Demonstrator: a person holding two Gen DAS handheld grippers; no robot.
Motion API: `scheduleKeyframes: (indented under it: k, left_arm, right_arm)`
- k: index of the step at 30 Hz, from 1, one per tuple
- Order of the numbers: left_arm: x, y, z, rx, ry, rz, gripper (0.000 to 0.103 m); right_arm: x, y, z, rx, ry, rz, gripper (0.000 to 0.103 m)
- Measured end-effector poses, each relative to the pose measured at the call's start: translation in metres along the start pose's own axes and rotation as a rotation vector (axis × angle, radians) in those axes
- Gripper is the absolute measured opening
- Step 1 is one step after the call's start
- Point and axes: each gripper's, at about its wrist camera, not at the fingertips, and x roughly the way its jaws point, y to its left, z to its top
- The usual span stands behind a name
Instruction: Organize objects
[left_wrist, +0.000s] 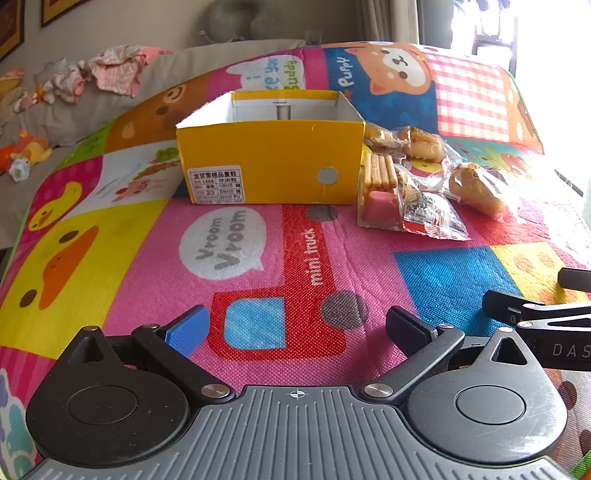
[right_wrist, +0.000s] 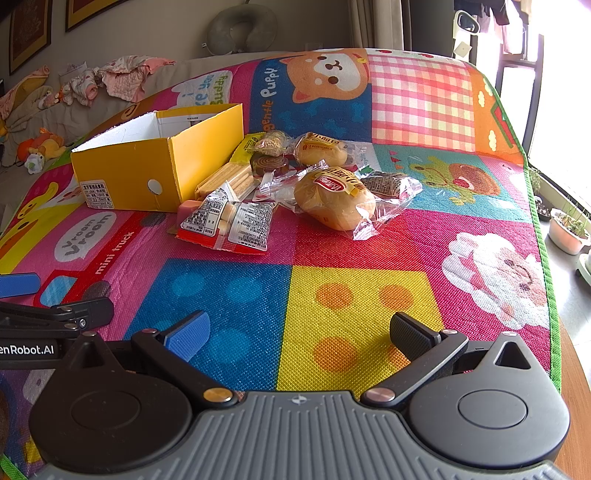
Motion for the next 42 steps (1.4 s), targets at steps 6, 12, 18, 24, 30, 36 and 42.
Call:
scheduleKeyframes:
  k: [6, 12, 18, 24, 30, 36, 42]
  left_arm:
    - [0.0003, 0.0022, -0.0006, -0.003, 0.0, -0.003, 0.103]
    - [0.0018, -0.0007, 0.0004, 0.001, 0.001, 0.006, 0.103]
    - [0.0018, -0.001, 0.0006, 0.001, 0.001, 0.005, 0.103]
    - [0.0015, -0.0033, 0.0009, 0.002, -0.001, 0.011, 0.103]
    - [0.0015, -0.0032, 0.001, 0.001, -0.001, 0.01, 0.103]
    - [0.0014, -0.0033, 0.001, 0.001, -0.001, 0.01, 0.103]
    - [0.0013, -0.0033, 0.0008, -0.002, -0.001, 0.008, 0.103]
  right_arm:
    - [-0.0001, 0.0001, 0.0002, 0.0, -0.001, 0.0, 0.103]
    - [-0.0001, 0.0001, 0.0002, 0.0, -0.001, 0.0, 0.103]
    - [0.0011, -0.0003, -0.0017, 0.0, -0.001, 0.0, 0.103]
    - [0.0046, -0.0017, -0.0072, 0.0, -0.002, 0.0, 0.103]
    - [0.0057, -0.0021, -0.0091, -0.001, -0.003, 0.0, 0.103]
    - [0.0057, -0.0022, -0.0092, -0.001, -0.005, 0.0, 0.103]
    - [0.0057, -0.0022, -0.0092, -0.002, -0.005, 0.0, 0.103]
